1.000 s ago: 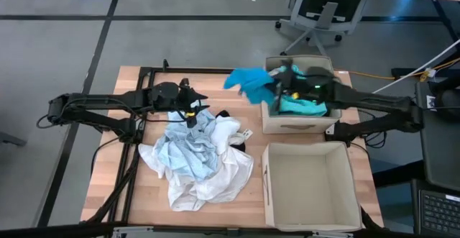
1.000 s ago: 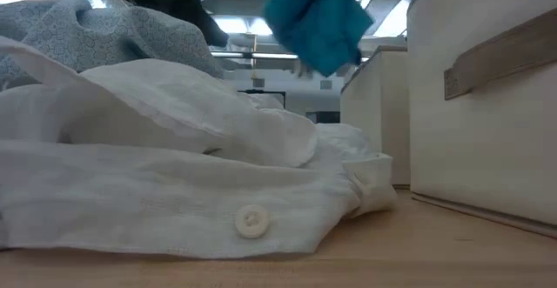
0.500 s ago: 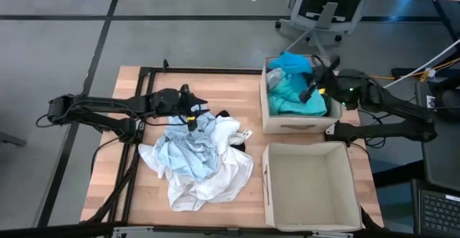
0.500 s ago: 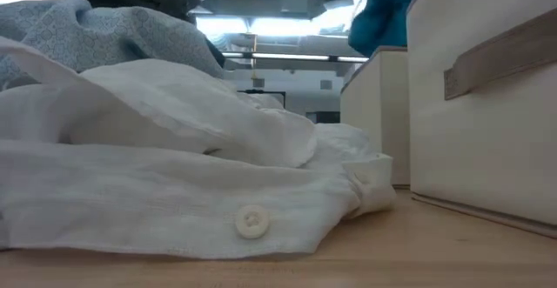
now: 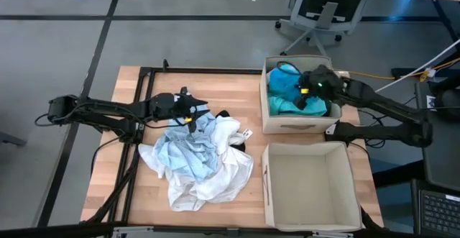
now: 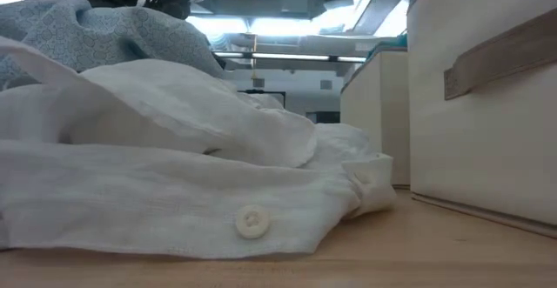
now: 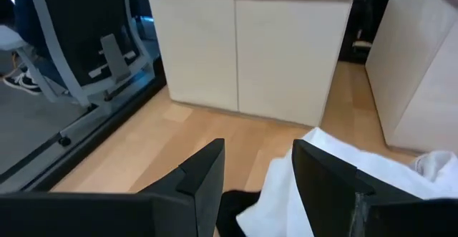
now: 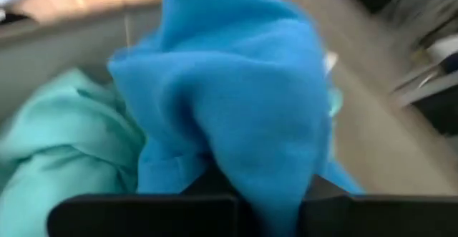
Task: Sort clothes
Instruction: Put the blue shorts into the top bin
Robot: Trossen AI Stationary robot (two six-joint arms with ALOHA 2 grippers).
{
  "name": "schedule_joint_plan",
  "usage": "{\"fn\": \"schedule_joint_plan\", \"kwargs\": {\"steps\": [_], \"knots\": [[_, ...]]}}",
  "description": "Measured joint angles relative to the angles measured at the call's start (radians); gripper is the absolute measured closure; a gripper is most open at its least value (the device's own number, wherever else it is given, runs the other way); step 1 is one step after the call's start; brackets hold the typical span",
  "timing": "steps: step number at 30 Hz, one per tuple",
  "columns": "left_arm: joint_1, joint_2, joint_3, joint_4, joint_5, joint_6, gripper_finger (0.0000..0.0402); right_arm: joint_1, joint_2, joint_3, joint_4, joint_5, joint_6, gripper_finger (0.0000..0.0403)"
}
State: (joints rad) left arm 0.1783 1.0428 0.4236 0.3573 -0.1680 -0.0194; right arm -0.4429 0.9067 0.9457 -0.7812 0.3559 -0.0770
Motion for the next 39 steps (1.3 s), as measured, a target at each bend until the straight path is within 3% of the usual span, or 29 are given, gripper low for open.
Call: {"fn": "schedule_joint_plan", "kwargs": {"steps": [6,11,28,39], "knots": [[0.0,0.0,0.0,0.003,0.0,-0.002,0.0247,-0.136,0.127,-0.007,-0.013,-0.209,0.047,0.0378],[0.0,0.0,0.0,0.002,0.0,-0.003,0.0247,-0.167,0.23,-0.006,-0.02,-0.295,0.097,0.0378],[0.0,0.0,0.0,0.02,0.0,0.012,0.0247,-0.165,0.547,-0.002,0.03,-0.299,0.125,0.0377],[0.0,0.0,0.0,0.02,0.0,0.018,0.0247,-0.165,0.607,0.0,0.07,-0.301,0.118,0.0364]]}}
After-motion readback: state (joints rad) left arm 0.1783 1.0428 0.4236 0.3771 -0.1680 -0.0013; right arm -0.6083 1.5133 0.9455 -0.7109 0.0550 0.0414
